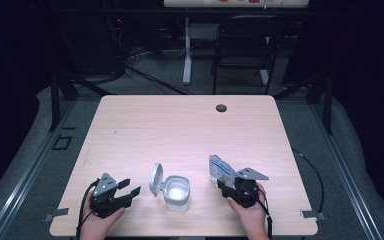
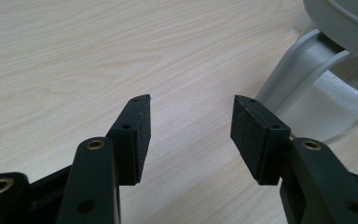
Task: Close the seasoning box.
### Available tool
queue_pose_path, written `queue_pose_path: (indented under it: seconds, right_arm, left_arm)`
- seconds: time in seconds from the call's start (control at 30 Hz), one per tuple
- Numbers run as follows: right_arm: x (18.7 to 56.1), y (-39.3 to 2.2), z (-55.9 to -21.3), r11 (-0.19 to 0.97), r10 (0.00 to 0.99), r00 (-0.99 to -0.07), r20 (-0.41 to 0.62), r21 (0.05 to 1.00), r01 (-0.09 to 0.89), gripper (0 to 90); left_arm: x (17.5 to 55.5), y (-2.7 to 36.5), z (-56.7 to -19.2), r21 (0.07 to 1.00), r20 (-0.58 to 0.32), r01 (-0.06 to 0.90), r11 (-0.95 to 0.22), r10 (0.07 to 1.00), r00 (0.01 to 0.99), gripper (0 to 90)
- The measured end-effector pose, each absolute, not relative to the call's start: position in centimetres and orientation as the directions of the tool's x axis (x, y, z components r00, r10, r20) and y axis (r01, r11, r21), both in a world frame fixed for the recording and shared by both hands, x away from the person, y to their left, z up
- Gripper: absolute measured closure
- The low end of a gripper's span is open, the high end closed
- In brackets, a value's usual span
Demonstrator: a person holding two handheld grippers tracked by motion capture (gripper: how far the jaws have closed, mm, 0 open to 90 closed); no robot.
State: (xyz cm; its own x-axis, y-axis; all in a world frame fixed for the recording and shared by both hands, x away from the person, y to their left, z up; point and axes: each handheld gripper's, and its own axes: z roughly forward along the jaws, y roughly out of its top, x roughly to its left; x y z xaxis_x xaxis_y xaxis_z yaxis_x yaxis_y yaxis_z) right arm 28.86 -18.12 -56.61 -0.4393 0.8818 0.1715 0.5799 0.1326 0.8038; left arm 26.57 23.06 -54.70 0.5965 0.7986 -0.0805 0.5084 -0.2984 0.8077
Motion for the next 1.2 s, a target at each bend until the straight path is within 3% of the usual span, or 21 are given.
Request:
queue_pose_path:
  seconds: [1.2]
  right_arm:
    - [27.5,-18.4,-55.7,0.193,0.873,-0.473,0.121,0.804,0.562,35.6]
  left_arm:
    - [26.4,23.0,-54.6,0.81,-0.08,0.506,-0.296,0.799,0.596,48.0]
